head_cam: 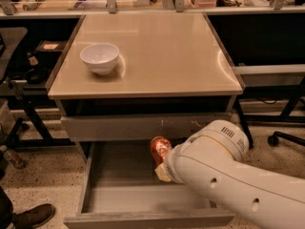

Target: Pick coke can from middle drawer and place on counter

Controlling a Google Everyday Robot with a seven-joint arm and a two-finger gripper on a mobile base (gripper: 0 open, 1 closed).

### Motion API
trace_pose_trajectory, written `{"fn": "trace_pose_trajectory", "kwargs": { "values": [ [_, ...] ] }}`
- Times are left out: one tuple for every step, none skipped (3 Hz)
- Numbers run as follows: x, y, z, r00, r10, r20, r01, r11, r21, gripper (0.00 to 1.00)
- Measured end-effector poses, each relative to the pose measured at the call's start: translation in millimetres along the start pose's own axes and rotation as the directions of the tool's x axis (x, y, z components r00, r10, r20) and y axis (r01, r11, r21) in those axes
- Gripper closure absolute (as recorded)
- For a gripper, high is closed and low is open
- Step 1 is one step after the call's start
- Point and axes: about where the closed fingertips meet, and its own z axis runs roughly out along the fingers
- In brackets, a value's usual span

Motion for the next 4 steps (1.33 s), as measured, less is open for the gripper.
{"fn": "trace_pose_trajectory", "kwargs": {
  "values": [
    [-13.2,-13.1,-31.2,0.999,0.01,0.044,-0.012,0.9993,0.035,1.0],
    [-34.0,-21.5,-56.8,0.997,0.002,0.078,-0.007,0.998,0.062,1.0],
    [-54.7,-29.0,-76.3,0.995,-0.007,0.104,-0.002,0.9964,0.085,1.0],
    [-76.0,-39.6,-91.7,0.992,-0.007,0.126,-0.007,0.994,0.109,1.0]
  ]
}}
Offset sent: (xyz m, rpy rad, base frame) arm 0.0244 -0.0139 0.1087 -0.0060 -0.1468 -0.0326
